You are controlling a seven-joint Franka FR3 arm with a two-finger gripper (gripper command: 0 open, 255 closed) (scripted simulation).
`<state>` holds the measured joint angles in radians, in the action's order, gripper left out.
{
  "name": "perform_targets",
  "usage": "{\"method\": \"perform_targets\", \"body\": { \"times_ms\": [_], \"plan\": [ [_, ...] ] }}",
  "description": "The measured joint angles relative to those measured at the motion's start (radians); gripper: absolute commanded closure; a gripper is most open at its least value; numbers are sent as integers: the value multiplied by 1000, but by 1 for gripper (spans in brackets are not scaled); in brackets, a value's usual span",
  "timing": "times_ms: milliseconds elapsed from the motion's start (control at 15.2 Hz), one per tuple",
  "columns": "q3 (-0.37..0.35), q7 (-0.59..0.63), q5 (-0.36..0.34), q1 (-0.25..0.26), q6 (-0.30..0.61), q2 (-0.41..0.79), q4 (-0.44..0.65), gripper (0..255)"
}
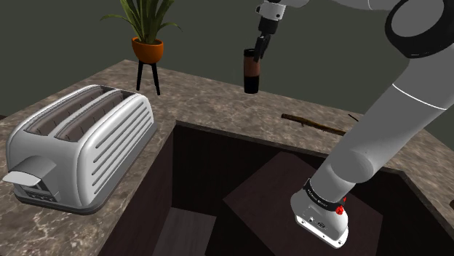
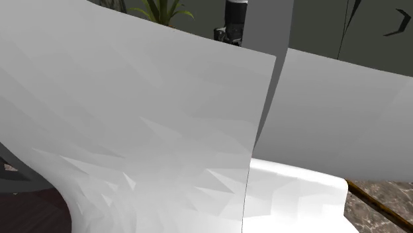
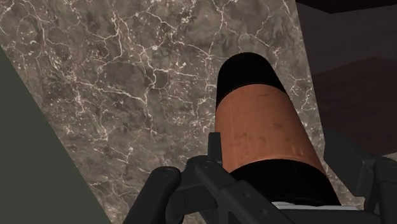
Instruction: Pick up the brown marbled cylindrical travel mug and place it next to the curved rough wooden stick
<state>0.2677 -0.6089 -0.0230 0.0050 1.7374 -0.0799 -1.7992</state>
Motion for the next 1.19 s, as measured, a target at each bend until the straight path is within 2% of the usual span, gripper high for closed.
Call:
{"method": "perform_targets", "body": {
  "times_ms": [1056, 1188],
  "plan": [
    [3, -9, 13, -1, -230, 49, 278, 255],
    [5, -14, 9, -4, -238, 32, 269, 255]
  ]
}}
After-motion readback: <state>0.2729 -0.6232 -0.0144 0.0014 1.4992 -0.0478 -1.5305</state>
